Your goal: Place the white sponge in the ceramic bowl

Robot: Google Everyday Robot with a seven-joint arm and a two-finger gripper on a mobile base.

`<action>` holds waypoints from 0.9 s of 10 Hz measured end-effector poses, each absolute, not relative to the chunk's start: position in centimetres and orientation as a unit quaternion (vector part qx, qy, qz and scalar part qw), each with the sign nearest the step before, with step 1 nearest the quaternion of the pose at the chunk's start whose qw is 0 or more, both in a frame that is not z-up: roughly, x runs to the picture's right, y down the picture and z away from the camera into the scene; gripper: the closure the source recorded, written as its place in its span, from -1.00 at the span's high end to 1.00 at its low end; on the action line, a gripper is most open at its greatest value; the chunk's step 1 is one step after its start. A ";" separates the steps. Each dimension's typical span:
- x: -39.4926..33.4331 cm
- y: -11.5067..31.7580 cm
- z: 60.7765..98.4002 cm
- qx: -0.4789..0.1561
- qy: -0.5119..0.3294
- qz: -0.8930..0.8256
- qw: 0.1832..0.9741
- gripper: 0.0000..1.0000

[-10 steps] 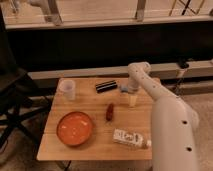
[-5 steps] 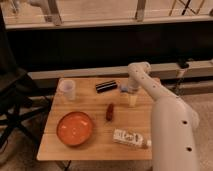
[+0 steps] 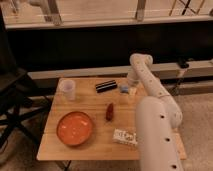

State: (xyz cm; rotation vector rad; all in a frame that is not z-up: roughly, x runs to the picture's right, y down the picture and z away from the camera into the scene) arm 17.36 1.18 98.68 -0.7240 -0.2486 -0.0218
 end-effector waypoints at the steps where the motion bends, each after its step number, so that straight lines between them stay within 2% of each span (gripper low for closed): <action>1: 17.2 0.9 98.6 -0.352 -0.124 -0.011 0.927 0.60; 7: 17.6 0.5 98.5 -0.348 -0.126 -0.009 0.929 0.60; 9: 19.9 0.0 98.1 -0.329 -0.118 -0.005 0.937 0.60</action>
